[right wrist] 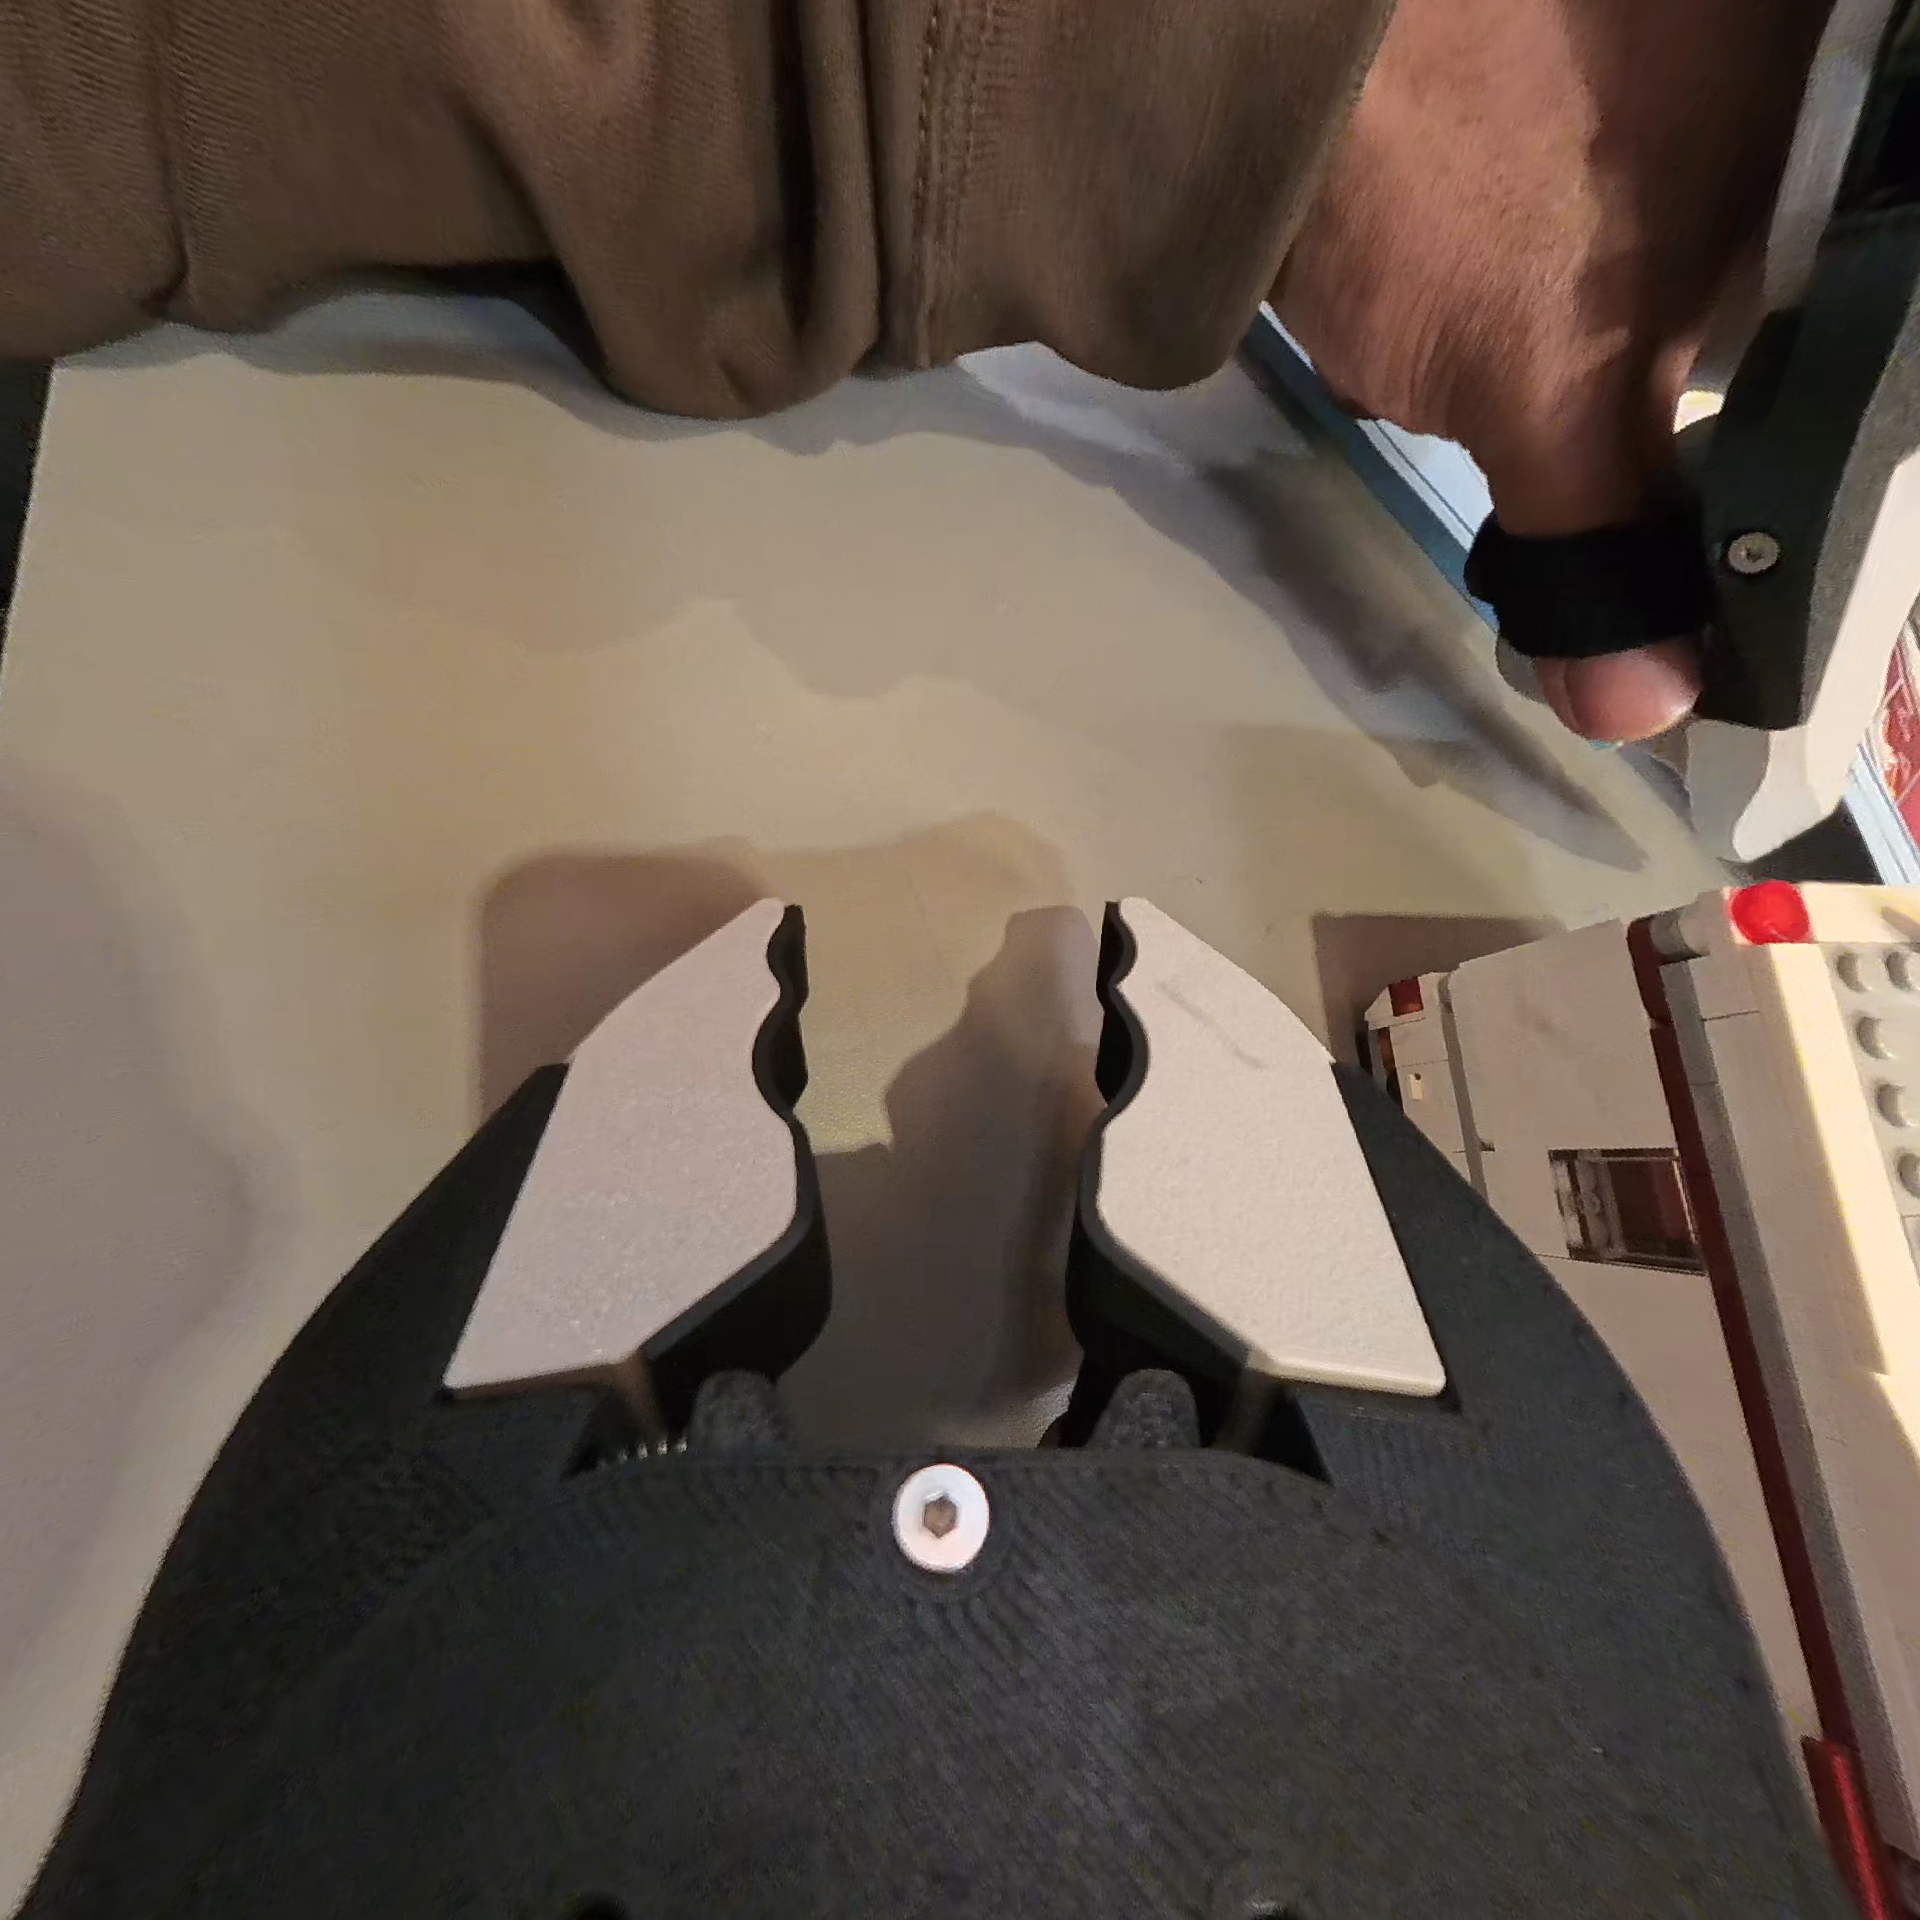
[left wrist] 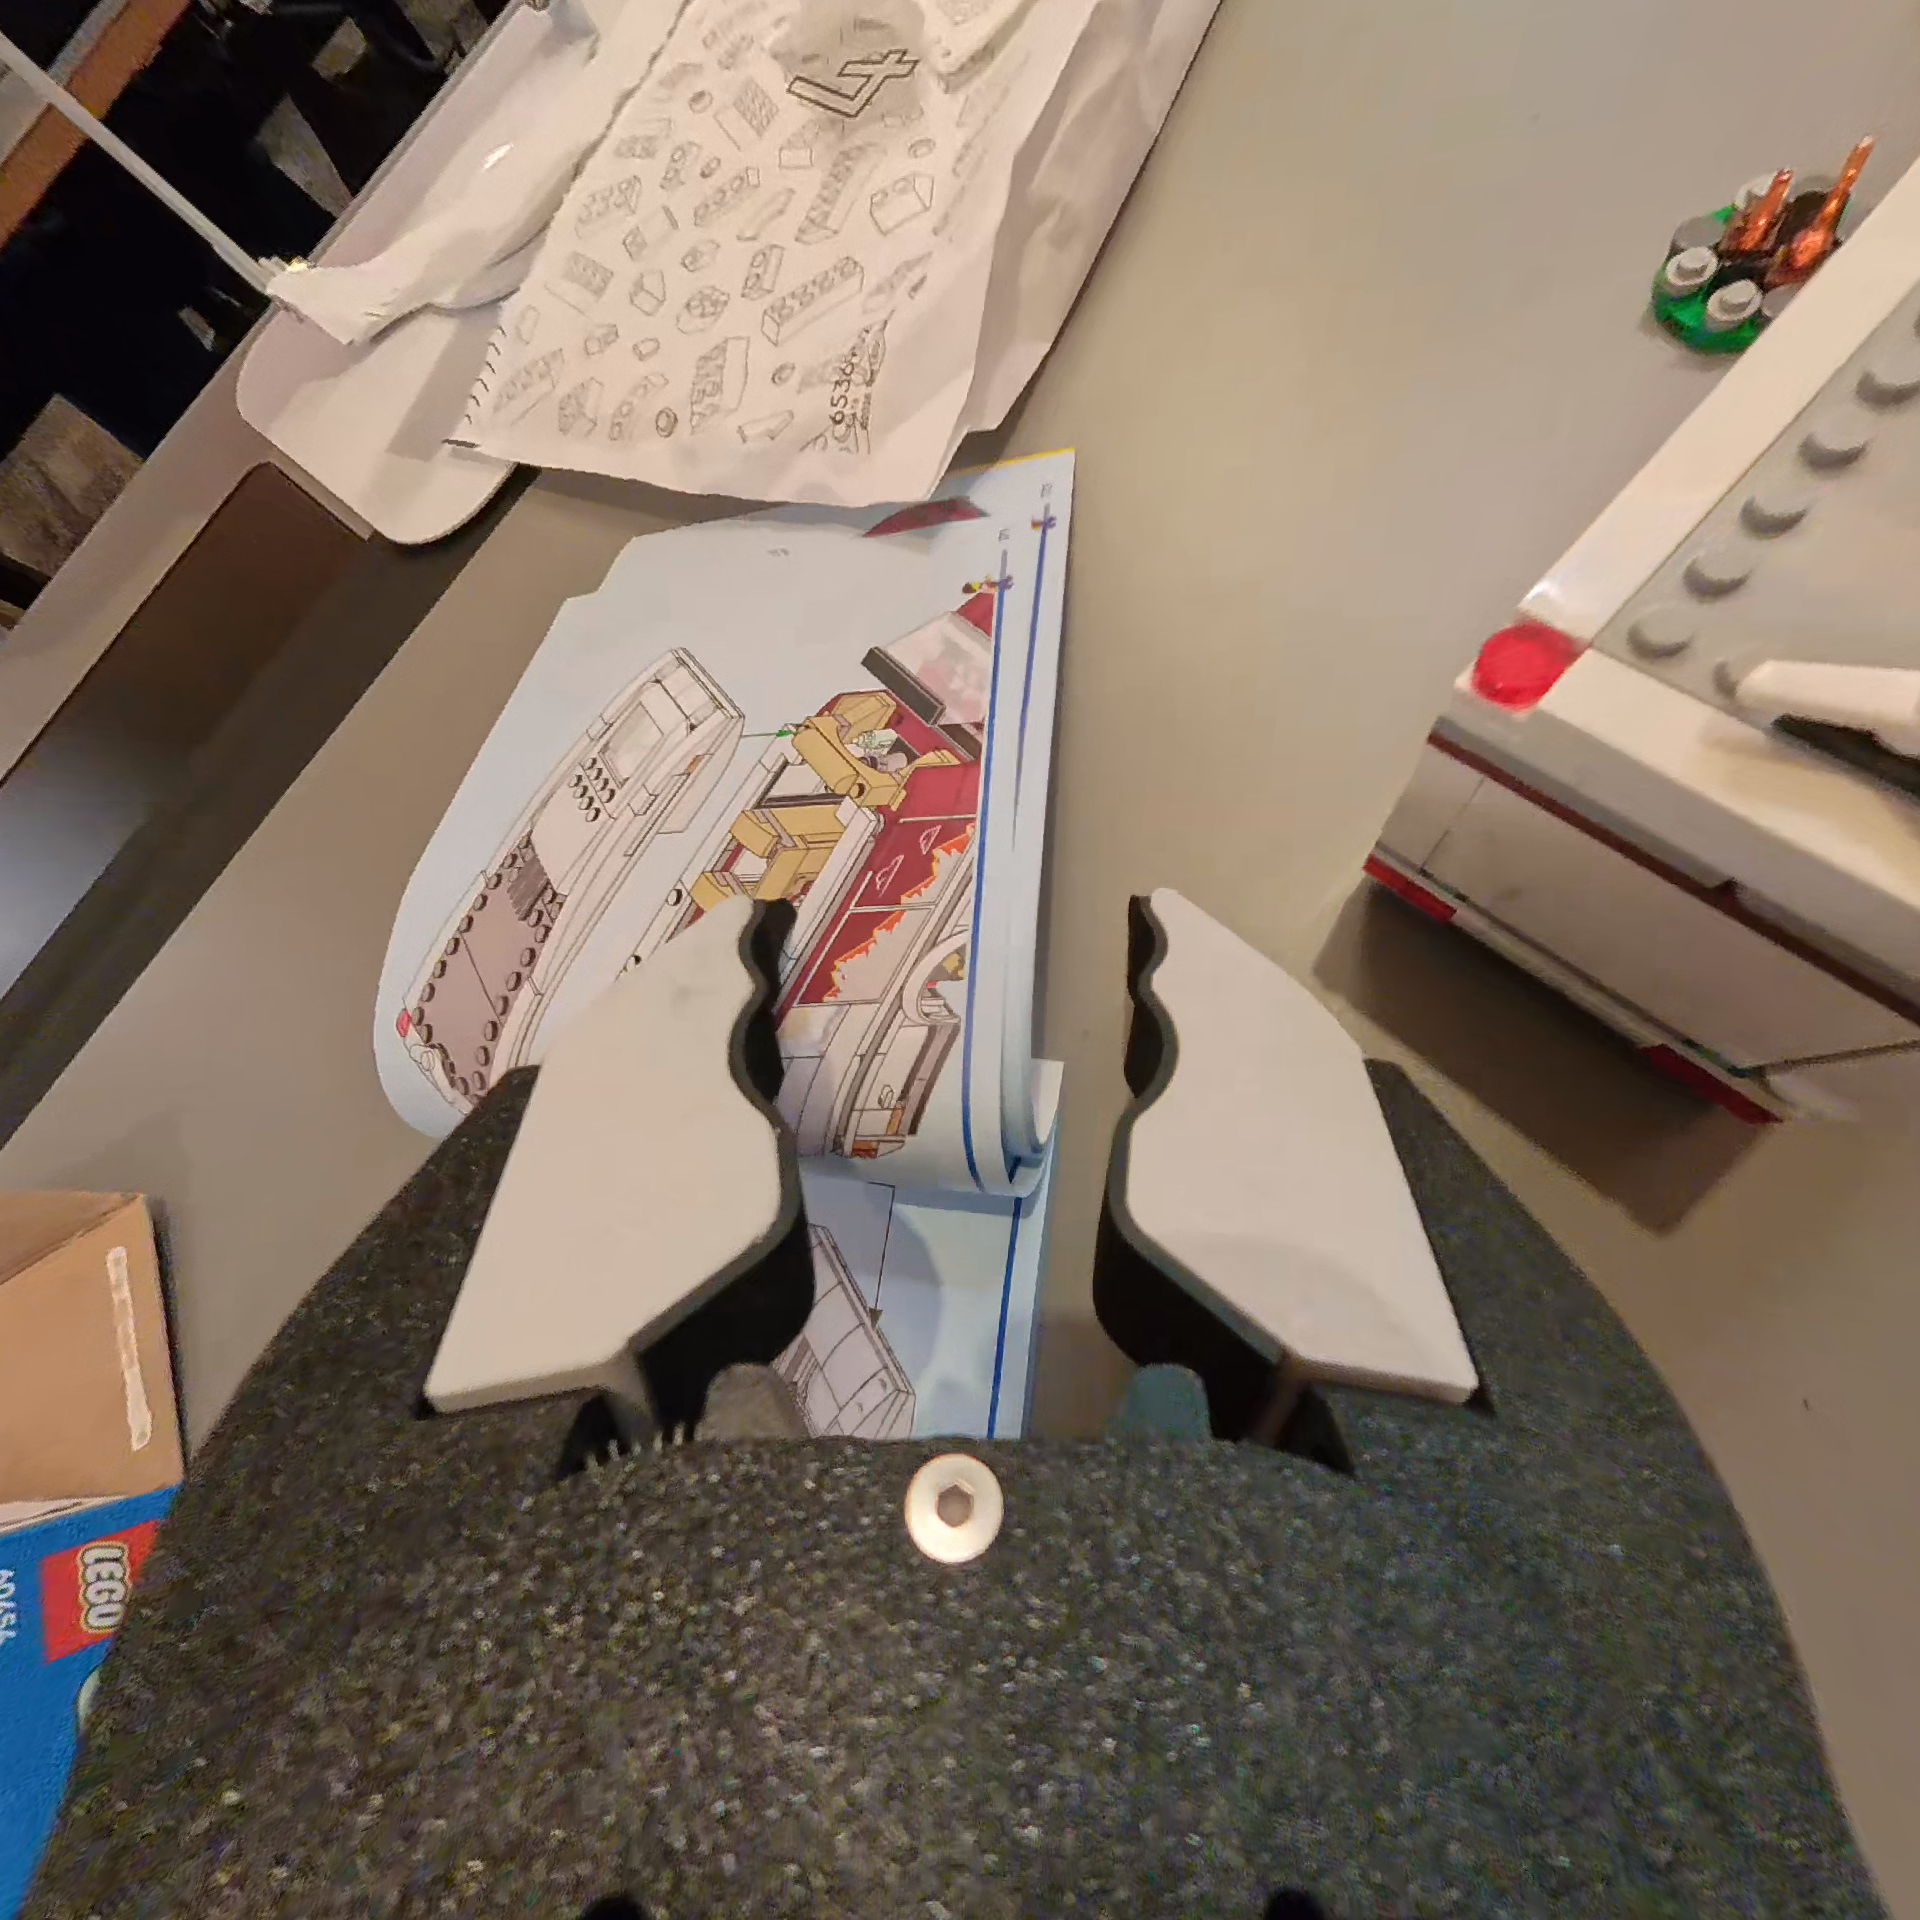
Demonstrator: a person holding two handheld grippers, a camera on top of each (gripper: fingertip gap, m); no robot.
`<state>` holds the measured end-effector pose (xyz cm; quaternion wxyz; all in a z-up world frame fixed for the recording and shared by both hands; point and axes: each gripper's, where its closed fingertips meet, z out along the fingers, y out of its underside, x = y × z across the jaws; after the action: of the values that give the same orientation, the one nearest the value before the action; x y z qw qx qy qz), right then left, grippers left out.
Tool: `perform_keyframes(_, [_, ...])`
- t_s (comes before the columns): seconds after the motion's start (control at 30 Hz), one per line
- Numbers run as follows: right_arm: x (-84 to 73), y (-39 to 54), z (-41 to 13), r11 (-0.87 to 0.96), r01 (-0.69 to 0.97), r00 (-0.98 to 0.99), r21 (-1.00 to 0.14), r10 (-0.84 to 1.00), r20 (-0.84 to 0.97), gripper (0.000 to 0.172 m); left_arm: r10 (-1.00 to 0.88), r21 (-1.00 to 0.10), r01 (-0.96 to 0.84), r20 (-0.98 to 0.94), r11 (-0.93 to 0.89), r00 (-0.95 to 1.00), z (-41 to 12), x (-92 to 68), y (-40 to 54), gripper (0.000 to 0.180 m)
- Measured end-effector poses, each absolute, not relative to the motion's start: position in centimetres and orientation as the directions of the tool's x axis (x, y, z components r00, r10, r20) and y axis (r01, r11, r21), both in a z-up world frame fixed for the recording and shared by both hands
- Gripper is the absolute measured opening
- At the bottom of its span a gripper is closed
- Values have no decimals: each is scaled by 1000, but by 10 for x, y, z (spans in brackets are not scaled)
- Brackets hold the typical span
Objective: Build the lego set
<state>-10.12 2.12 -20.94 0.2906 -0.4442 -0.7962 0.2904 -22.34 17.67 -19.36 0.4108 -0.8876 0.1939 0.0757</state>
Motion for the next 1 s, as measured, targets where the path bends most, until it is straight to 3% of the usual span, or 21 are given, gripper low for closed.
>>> perform_keyframes(0.43, [-101, 21, -209, 441, 534, -436, -721, 875, 212, 54, -103, -707, -287, -292, -646, 951, -190, -255, 136, 65])
perform_keyframes(0.77, [-101, 21, -208, 443, 531, -435, -722, 874, 217, 54, 126, -775, -55, -172, -630, 977, -189, -277, 87, 66])
perform_keyframes(1.0, [-101, 21, -208, 444, 530, -433, -722, 874, 219, 54, 169, -809, 25, -93, -588, 981, -191, -274, 68, 66])
